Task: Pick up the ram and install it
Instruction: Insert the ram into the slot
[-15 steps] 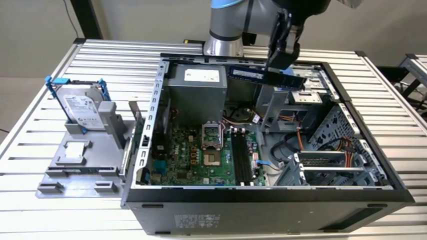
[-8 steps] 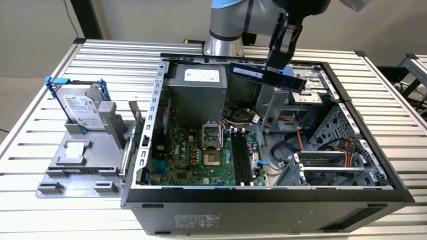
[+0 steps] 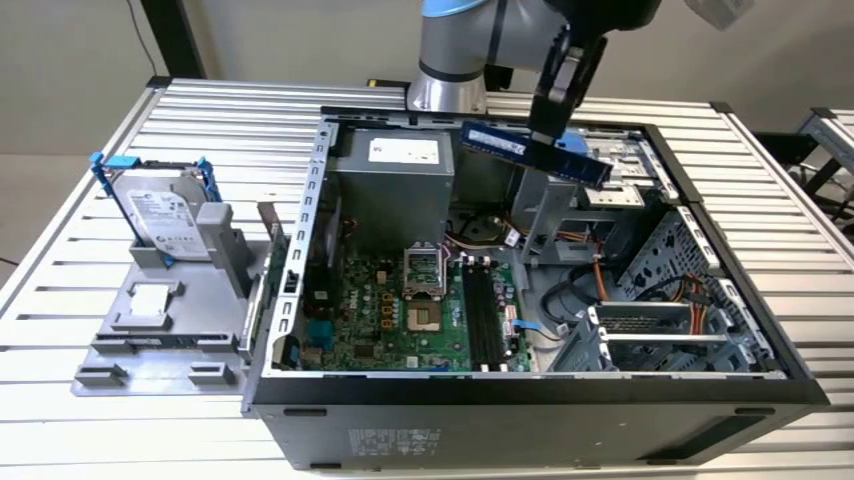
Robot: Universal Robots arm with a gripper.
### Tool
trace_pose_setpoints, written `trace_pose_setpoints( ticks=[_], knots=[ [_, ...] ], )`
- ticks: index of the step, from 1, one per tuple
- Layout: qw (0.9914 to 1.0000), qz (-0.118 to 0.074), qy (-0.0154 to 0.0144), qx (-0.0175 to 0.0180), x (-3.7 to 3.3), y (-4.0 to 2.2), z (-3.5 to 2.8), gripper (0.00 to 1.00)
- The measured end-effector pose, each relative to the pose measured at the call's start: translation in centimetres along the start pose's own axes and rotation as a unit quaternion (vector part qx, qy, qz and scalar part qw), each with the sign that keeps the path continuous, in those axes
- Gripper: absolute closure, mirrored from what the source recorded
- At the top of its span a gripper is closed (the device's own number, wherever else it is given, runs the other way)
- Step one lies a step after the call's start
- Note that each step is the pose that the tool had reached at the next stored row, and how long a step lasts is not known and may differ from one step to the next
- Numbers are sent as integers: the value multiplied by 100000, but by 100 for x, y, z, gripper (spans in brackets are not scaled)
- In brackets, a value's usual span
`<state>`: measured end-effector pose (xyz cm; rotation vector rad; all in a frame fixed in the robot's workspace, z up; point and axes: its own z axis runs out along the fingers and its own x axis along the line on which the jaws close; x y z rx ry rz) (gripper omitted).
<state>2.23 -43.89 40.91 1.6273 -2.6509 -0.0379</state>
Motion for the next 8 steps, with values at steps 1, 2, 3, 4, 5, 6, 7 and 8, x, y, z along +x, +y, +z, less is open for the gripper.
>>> trace_pose_setpoints(
  ticks=[1,2,3,4,5,6,7,8],
  knots=[
    [99997,758,-22,-5,0,0,0,100],
    [99989,1474,-41,-12,0,0,0,100],
    [99976,2200,-57,-18,0,0,0,100],
    [99957,2937,-74,-23,0,0,0,100],
    [99932,3680,-91,-28,0,0,0,100],
    [99904,4370,-110,-33,0,0,0,100],
    [99870,5086,-122,-39,0,0,0,100],
    [99831,5809,-142,-45,0,0,0,100]
  ],
)
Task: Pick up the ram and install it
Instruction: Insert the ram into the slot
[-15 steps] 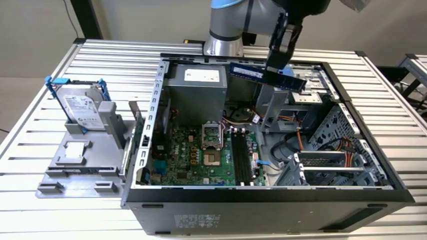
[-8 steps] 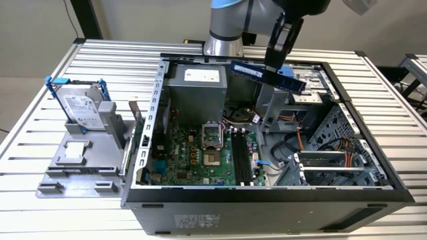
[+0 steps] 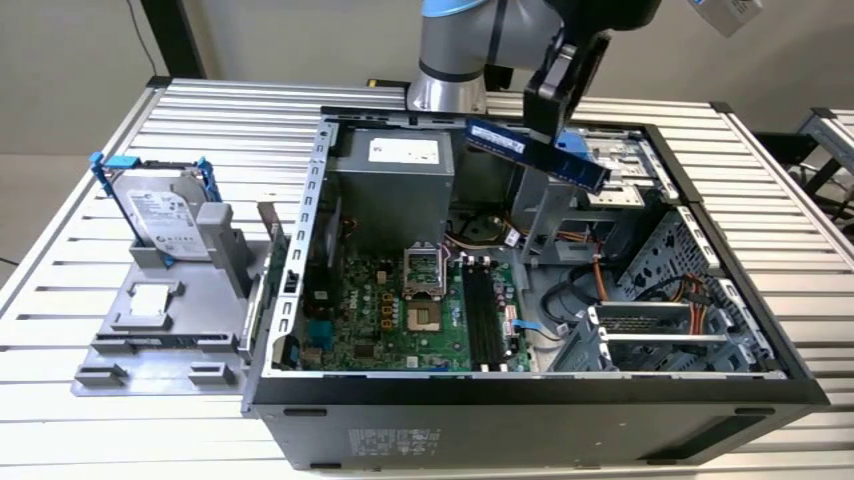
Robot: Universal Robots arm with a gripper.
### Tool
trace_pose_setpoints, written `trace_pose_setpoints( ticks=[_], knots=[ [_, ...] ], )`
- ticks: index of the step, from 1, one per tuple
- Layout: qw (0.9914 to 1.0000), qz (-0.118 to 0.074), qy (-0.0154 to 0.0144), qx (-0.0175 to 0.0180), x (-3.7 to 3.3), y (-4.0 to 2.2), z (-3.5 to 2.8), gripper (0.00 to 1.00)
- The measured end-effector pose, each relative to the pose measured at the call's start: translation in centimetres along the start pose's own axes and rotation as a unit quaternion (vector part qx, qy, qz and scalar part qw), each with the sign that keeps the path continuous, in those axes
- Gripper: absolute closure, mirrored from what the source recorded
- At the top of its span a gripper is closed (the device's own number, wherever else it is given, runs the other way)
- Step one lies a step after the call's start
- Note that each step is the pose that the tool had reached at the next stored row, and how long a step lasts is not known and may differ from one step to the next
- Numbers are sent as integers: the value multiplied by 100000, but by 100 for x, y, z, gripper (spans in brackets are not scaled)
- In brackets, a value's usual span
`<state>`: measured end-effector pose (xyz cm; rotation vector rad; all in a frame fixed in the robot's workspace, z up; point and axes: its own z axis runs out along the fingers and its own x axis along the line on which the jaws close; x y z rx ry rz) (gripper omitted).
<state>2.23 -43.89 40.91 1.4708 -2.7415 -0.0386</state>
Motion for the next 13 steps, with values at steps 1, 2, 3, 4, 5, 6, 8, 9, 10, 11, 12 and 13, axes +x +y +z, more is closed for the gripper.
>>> trace_pose_setpoints(
  ticks=[1,2,3,4,5,6,8,9,10,11,12,13],
  knots=[
    [99998,703,-16,-4,0,0,0,100],
    [99990,1406,-35,-8,0,0,0,100],
    [99978,2106,-50,-10,0,0,0,100],
    [99960,2834,-66,-15,0,0,0,100],
    [99937,3550,-85,-24,0,0,0,100],
    [99911,4227,-102,-27,0,0,0,100],
    [99839,5676,-143,-40,0,0,0,100],
    [99797,6362,-160,-47,0,0,0,100],
    [99752,7034,-173,-49,0,0,0,100],
    [99701,7720,-191,-56,0,0,0,100],
    [99642,8446,-211,-60,0,0,0,100],
    [99581,9141,-230,-70,0,0,0,100]
  ],
)
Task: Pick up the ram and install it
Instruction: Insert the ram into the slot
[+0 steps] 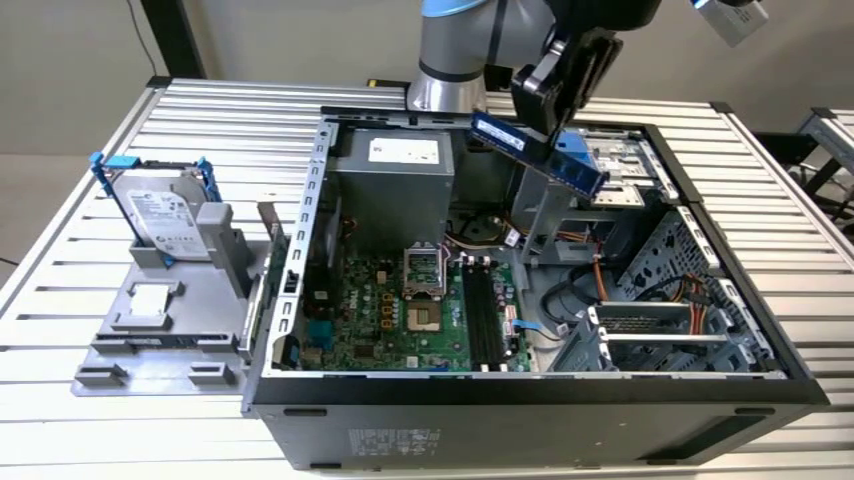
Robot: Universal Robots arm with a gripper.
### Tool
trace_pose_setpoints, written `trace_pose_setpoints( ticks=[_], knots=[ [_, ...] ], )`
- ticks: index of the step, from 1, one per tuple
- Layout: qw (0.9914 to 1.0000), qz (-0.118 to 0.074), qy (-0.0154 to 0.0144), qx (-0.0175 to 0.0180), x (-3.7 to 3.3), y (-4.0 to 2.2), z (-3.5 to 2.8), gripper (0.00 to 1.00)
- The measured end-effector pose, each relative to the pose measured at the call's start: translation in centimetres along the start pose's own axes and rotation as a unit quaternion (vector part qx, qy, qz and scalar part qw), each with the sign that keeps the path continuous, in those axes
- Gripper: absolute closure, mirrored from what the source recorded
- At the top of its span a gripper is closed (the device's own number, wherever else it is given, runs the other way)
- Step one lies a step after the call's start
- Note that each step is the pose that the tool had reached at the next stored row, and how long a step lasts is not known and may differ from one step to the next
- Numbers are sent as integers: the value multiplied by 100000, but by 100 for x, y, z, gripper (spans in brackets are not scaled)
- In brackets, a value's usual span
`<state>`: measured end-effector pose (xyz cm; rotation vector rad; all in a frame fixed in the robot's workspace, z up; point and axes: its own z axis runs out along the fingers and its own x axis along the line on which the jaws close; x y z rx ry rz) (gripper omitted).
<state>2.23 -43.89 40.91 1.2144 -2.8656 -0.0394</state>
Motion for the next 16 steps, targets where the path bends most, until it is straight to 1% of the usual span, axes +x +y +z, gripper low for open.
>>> trace_pose_setpoints(
  ticks=[3,7,10,12,14,16],
  knots=[
    [99978,2074,-56,-18,0,0,0,100],
    [99885,4798,-125,-40,-1,0,0,100],
    [99762,6887,-176,-53,0,0,0,100],
    [99657,8277,-213,-64,0,0,0,100],
    [99530,9677,-252,-82,0,0,0,100],
    [99386,11064,-291,-97,0,0,0,100]
  ],
)
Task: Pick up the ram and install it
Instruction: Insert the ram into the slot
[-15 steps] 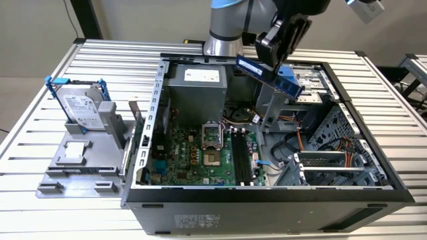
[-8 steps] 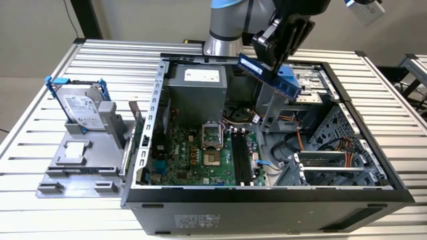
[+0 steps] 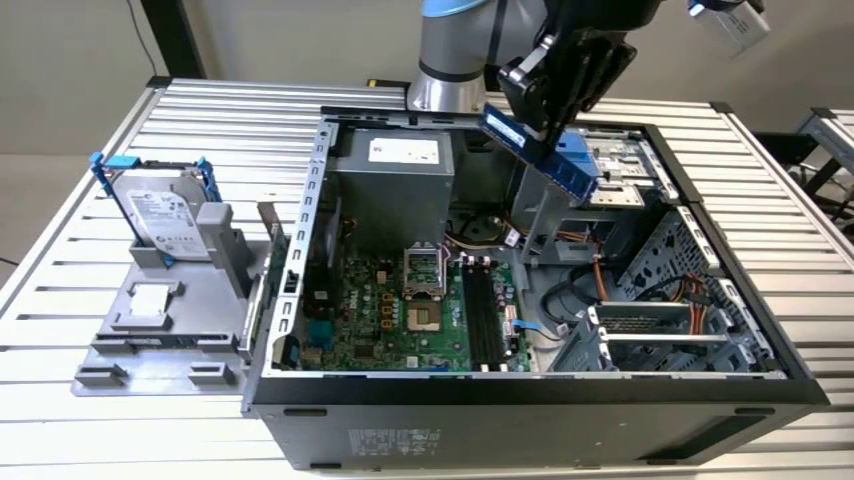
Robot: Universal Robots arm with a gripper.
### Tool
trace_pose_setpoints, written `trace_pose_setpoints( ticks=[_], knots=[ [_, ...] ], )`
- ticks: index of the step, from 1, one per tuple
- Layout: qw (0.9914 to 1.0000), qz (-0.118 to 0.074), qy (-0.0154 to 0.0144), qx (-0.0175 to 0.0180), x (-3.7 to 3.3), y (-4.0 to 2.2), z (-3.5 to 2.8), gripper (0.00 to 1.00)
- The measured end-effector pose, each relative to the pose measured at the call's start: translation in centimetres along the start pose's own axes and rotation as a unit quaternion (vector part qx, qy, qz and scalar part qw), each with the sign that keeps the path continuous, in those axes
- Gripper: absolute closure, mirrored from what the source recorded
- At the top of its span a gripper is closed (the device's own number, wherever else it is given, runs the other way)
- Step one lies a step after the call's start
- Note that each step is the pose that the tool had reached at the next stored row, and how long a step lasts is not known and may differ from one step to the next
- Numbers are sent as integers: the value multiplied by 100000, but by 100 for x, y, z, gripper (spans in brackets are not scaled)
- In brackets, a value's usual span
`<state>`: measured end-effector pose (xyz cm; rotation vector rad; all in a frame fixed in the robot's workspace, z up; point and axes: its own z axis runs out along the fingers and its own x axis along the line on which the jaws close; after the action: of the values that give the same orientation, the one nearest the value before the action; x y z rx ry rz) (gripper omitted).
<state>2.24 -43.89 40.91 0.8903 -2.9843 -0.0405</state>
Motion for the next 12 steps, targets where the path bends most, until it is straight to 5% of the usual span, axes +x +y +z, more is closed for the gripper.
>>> trace_pose_setpoints(
  ticks=[6,12],
  knots=[
    [99917,4079,-118,-53,0,0,0,100],
    [99670,8107,-241,-113,0,0,0,100]
  ],
)
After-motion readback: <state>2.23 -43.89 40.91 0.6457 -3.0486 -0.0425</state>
